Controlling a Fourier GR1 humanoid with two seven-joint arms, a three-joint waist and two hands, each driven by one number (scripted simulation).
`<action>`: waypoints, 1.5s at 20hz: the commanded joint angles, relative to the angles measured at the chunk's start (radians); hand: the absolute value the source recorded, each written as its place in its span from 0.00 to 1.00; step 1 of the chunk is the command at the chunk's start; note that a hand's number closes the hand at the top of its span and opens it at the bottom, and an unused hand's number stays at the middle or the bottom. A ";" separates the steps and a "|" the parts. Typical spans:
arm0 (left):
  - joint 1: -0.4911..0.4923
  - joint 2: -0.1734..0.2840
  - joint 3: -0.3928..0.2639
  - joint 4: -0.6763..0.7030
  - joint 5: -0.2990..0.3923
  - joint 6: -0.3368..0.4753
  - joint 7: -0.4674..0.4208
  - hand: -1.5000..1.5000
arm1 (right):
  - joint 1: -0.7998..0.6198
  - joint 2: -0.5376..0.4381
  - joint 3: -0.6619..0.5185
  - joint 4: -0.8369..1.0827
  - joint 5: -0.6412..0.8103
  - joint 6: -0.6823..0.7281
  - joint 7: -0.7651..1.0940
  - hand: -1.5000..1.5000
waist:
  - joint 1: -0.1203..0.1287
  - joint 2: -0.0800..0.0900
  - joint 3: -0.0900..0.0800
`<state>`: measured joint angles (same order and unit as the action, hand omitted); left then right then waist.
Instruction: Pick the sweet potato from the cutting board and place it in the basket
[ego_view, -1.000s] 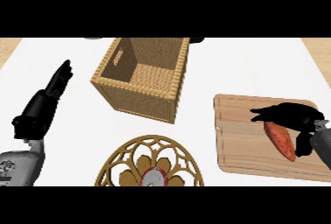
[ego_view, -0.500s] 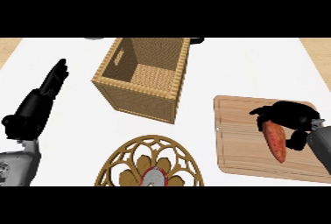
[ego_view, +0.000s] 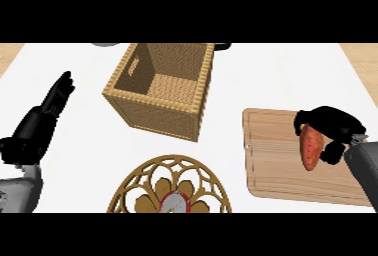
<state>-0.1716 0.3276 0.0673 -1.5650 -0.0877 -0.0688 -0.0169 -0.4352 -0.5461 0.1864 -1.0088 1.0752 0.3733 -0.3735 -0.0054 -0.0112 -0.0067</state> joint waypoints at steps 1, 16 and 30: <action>0.003 0.017 0.020 0.010 0.002 -0.002 0.000 0.50 | -0.030 0.052 -0.182 0.041 -0.017 -0.065 0.332 1.00 | -0.018 0.006 0.006; -0.038 -0.020 -0.008 0.021 -0.035 0.028 0.024 0.50 | -0.228 0.348 -0.413 -0.467 -0.348 -0.257 0.566 1.00 | -0.020 -0.001 0.007; -0.051 -0.021 0.011 0.059 -0.029 -0.005 -0.023 0.50 | -0.764 0.434 -0.343 -0.540 -0.492 0.030 1.090 1.00 | 0.008 0.008 0.006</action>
<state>-0.1995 0.3042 0.0642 -1.5327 -0.1222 -0.0664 -0.0304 -1.0738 -0.1460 -0.1656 -1.5623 0.6315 0.3416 0.5913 0.0040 -0.0043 -0.0014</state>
